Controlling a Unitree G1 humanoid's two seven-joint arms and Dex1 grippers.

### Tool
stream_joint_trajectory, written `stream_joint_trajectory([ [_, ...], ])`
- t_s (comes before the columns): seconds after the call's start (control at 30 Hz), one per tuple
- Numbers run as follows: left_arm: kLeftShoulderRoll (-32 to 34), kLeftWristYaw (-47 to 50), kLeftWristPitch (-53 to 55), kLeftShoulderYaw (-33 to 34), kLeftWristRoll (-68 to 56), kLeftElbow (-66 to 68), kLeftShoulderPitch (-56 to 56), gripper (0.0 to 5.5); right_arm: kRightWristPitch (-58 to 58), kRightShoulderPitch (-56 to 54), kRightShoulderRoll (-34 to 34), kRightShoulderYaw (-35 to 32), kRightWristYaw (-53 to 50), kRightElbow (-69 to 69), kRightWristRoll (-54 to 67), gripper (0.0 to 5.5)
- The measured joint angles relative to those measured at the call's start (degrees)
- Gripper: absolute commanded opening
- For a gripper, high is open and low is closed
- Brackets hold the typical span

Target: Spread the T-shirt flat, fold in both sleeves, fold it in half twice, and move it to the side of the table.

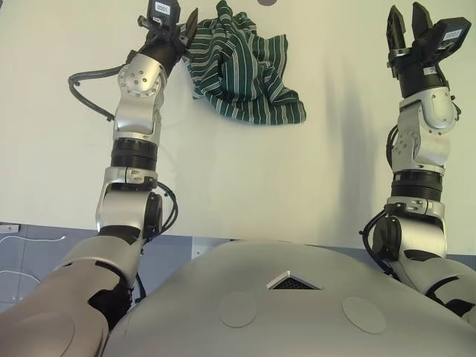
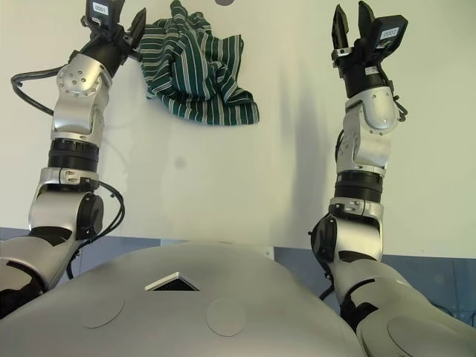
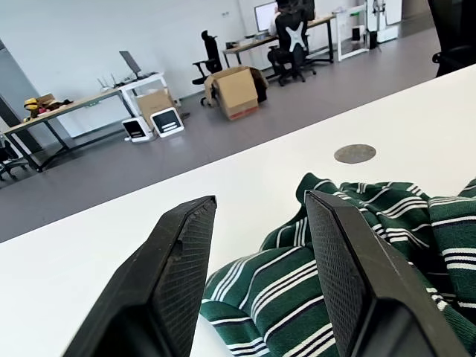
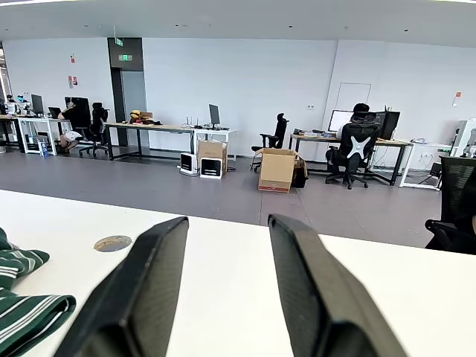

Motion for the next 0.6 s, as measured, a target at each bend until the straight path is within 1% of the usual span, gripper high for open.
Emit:
stream_joint_trajectory([
  [0.6,-0.1,-0.2,-1.3,1.9,-1.4,0.0,-0.5,2.19,-1.7,-2.0,-0.1,-0.2,-1.2,4.0,-0.7,1.98],
])
